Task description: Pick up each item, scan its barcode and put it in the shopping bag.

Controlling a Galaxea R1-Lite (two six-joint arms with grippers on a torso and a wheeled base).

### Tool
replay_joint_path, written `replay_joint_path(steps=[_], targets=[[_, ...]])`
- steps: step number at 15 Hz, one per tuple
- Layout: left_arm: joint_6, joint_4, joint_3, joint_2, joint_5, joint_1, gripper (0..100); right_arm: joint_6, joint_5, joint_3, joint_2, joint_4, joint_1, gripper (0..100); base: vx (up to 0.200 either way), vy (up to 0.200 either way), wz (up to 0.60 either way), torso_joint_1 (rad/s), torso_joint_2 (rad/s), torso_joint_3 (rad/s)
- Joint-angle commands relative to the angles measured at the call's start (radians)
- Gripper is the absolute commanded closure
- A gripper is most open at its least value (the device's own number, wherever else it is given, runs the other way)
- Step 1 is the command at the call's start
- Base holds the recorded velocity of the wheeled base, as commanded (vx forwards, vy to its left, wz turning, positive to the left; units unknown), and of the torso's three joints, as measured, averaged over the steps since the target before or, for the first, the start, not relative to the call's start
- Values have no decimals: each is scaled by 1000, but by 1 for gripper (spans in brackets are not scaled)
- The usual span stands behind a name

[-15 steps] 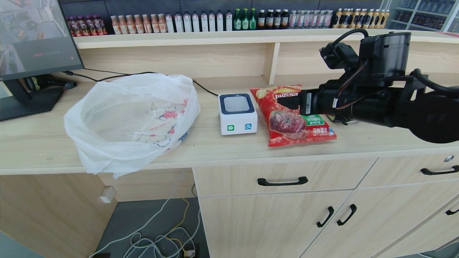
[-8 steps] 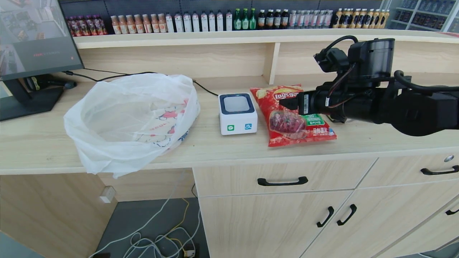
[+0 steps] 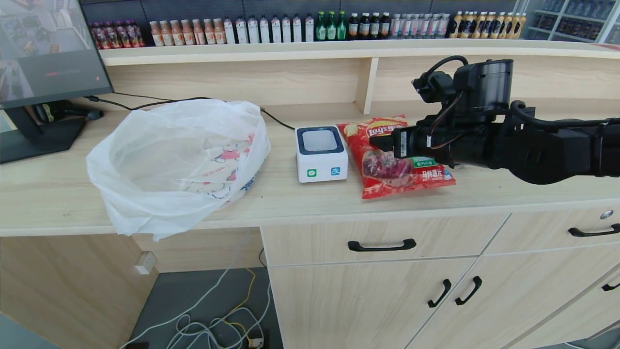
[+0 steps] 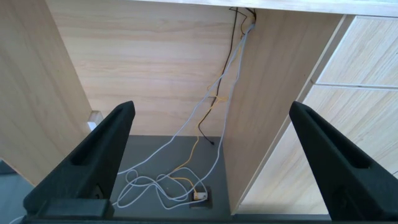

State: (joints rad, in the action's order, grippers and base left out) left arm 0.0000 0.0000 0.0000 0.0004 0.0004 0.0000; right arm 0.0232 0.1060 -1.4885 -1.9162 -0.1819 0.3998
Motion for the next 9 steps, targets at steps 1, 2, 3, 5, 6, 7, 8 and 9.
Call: replay_joint_path(steps=[1, 2, 3, 5, 6, 7, 8, 9], targets=[[0, 0, 0, 0, 0, 0, 0, 1, 1, -7, -3, 1, 2, 0, 0, 0, 0, 0, 0, 0], [0, 0, 0, 0, 1, -2, 0, 7, 1, -9, -3, 1, 4, 0, 0, 0, 0, 0, 0, 0], [0, 0, 0, 0, 0, -2, 0, 11, 1, -9, -1, 1, 13, 0, 0, 0, 0, 0, 0, 0], [0, 0, 0, 0, 1, 0, 0, 20, 1, -12, 6, 1, 28, 0, 0, 0, 0, 0, 0, 0], [0, 0, 0, 0, 1, 0, 0, 20, 3, -12, 6, 4, 33, 0, 0, 0, 0, 0, 0, 0], [0, 0, 0, 0, 0, 0, 0, 20, 3, -12, 6, 21, 36, 0, 0, 0, 0, 0, 0, 0], [0, 0, 0, 0, 1, 0, 0, 20, 3, -13, 6, 25, 37, 0, 0, 0, 0, 0, 0, 0], [0, 0, 0, 0, 1, 0, 0, 20, 3, -22, 6, 29, 42, 0, 0, 0, 0, 0, 0, 0]])
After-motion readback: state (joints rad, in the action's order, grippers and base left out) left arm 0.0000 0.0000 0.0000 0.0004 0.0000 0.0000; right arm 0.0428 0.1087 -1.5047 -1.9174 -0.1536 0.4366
